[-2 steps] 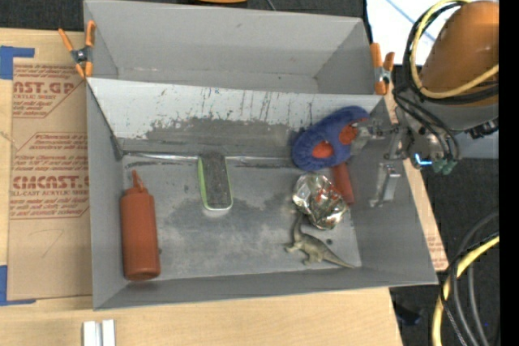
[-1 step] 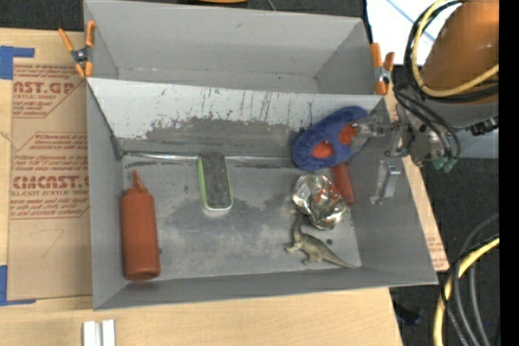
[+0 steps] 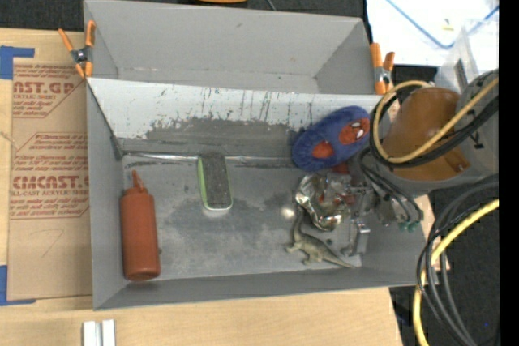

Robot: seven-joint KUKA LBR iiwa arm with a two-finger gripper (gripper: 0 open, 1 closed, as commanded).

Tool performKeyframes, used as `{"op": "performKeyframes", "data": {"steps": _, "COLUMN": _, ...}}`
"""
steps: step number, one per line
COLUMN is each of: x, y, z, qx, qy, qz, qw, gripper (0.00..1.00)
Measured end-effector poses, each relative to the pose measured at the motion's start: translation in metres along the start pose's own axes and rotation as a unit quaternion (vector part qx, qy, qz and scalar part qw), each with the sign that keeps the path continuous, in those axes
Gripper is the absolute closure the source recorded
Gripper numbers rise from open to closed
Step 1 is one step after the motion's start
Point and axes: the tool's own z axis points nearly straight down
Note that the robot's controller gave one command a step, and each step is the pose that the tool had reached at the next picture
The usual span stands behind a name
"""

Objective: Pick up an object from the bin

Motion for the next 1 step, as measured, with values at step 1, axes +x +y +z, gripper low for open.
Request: {"op": "performKeyframes", "data": {"steps": 1, "x": 0.0060, "y": -0.0018, "z": -0.0627, "qx": 0.001, "qy": -0.0030, "qz": -0.012, "qw": 0.9999, "gripper": 0.00}}
